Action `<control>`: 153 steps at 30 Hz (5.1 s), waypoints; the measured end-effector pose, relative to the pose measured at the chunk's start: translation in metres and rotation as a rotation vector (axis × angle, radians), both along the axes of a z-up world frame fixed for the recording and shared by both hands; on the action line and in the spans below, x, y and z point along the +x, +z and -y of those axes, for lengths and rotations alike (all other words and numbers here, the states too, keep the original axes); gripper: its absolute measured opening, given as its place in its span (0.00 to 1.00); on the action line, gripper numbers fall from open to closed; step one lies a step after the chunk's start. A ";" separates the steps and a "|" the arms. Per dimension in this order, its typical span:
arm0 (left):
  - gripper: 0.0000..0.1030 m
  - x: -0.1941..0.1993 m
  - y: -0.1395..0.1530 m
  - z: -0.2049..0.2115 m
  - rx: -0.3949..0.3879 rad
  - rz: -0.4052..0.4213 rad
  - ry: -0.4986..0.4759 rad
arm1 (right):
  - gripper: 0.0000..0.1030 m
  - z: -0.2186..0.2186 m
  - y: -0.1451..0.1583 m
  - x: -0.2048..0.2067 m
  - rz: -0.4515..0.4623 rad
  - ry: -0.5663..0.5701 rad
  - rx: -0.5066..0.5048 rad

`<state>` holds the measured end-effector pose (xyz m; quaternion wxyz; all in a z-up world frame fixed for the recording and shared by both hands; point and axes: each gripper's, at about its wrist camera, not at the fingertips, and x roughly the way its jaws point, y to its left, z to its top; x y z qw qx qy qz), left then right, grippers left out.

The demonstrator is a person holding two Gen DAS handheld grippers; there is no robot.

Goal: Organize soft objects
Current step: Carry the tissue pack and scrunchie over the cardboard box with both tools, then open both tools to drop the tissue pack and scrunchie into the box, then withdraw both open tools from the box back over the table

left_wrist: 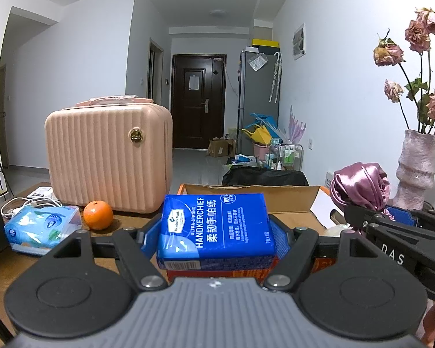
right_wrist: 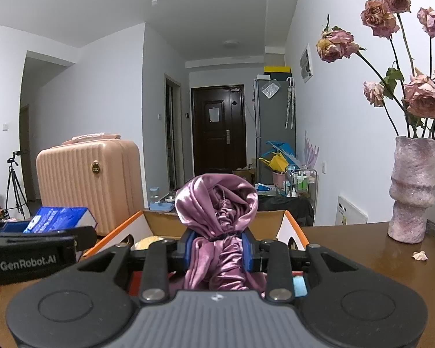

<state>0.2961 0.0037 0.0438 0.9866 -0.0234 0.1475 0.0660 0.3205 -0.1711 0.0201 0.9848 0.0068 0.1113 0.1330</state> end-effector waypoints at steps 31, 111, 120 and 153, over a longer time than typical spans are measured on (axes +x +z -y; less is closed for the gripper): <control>0.73 0.096 -0.003 0.001 -0.002 0.010 0.043 | 0.30 -0.011 0.006 0.096 -0.020 -0.055 -0.011; 1.00 0.089 -0.009 -0.009 -0.003 -0.053 0.095 | 1.00 0.013 0.007 0.073 -0.089 -0.140 -0.035; 1.00 0.056 -0.008 -0.005 0.006 -0.057 0.075 | 1.00 0.020 0.007 0.035 -0.070 -0.129 -0.039; 1.00 -0.108 -0.014 0.023 0.034 -0.093 -0.013 | 1.00 0.053 0.000 -0.140 -0.019 -0.105 -0.064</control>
